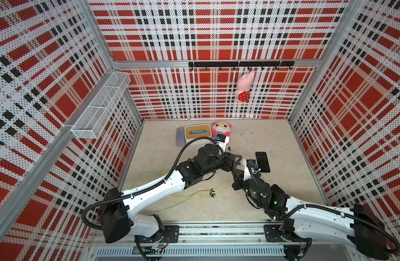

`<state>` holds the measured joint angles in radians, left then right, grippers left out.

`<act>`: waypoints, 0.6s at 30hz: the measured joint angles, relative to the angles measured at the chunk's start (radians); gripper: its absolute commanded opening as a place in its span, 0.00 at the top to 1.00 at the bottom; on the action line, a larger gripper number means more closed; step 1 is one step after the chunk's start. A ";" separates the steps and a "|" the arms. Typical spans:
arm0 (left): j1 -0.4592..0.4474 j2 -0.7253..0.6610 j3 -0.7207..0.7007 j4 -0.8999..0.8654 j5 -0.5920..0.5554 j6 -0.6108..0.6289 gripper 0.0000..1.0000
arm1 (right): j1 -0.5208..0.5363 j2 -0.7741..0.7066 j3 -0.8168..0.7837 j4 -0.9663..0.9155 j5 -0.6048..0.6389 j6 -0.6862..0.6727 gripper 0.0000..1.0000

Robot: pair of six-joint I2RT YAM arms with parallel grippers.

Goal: Plug wired earphones into phones
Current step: Pick up the wired earphone from the center of the board.

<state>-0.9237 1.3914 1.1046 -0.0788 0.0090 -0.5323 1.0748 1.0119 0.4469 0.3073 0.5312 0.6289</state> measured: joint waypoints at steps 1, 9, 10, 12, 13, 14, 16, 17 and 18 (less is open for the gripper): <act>-0.001 0.015 0.014 -0.018 -0.027 -0.004 0.33 | 0.003 0.004 0.005 0.001 0.002 -0.007 1.00; -0.015 0.040 0.063 -0.119 -0.210 -0.036 0.40 | 0.014 0.008 0.013 -0.004 0.034 -0.027 1.00; -0.019 0.039 0.063 -0.124 -0.223 -0.043 0.44 | 0.016 0.008 0.014 -0.005 0.036 -0.031 1.00; -0.026 0.039 0.063 -0.134 -0.237 -0.053 0.47 | 0.018 0.010 0.019 -0.005 0.039 -0.038 1.00; -0.029 0.039 0.063 -0.137 -0.246 -0.056 0.50 | 0.019 0.010 0.022 -0.005 0.039 -0.042 1.00; -0.033 0.039 0.063 -0.138 -0.255 -0.060 0.52 | 0.019 0.011 0.024 -0.005 0.039 -0.044 1.00; -0.042 0.040 0.064 -0.140 -0.271 -0.066 0.61 | 0.023 0.011 0.029 -0.005 0.040 -0.049 1.00; -0.045 0.041 0.065 -0.141 -0.274 -0.068 0.64 | 0.024 0.011 0.031 -0.006 0.041 -0.050 1.00; -0.048 0.045 0.069 -0.141 -0.274 -0.071 0.65 | 0.025 0.011 0.031 -0.005 0.042 -0.052 1.00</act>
<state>-0.9722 1.4361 1.1732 -0.2199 -0.2653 -0.6029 1.0996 1.0229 0.4778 0.3019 0.5735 0.5770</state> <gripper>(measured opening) 0.379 0.043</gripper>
